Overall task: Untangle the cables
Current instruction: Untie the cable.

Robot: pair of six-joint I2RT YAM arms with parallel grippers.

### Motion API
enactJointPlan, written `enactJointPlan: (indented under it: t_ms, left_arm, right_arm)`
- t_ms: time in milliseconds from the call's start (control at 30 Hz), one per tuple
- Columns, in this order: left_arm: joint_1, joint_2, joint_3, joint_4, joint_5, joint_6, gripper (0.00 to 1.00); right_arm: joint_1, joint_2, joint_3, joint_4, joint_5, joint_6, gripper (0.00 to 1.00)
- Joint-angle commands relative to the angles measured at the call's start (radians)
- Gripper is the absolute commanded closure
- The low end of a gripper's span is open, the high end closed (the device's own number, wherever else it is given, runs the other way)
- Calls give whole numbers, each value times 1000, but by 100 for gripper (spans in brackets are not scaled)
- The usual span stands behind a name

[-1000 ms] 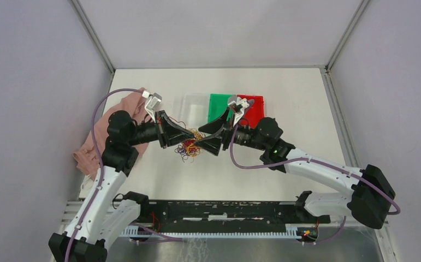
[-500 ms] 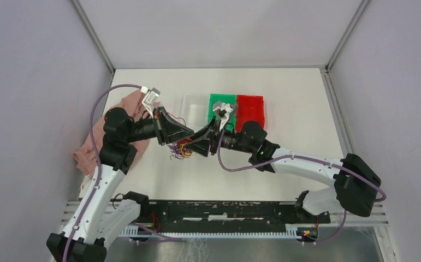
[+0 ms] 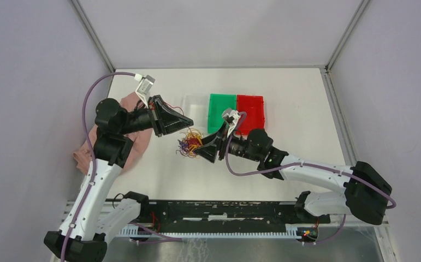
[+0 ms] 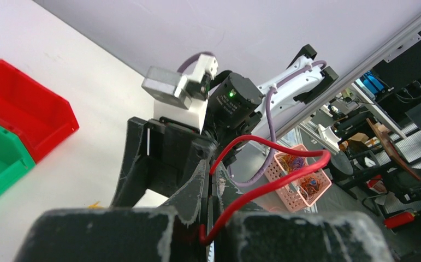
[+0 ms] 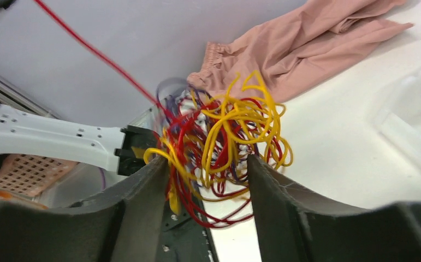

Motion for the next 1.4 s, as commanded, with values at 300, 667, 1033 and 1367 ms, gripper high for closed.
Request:
enactJointPlan:
  t_ms: [300,667,1033,1367]
  left_arm:
    - [-6,-7,15,-13,4,61,97]
    - [-16,7,28,-19,4,66,97]
    - [-26,13,85,-18,8,52,97]
    - [-26,55,187,-12,9,71,97]
  right_arm:
    - [4,-226,126,-223,104,-209,14]
    - [3,-4,284,-50,-107,-101,26]
    - [5,149,291,149,-123,74,49]
    - [4,257,177,323,-88,267,60]
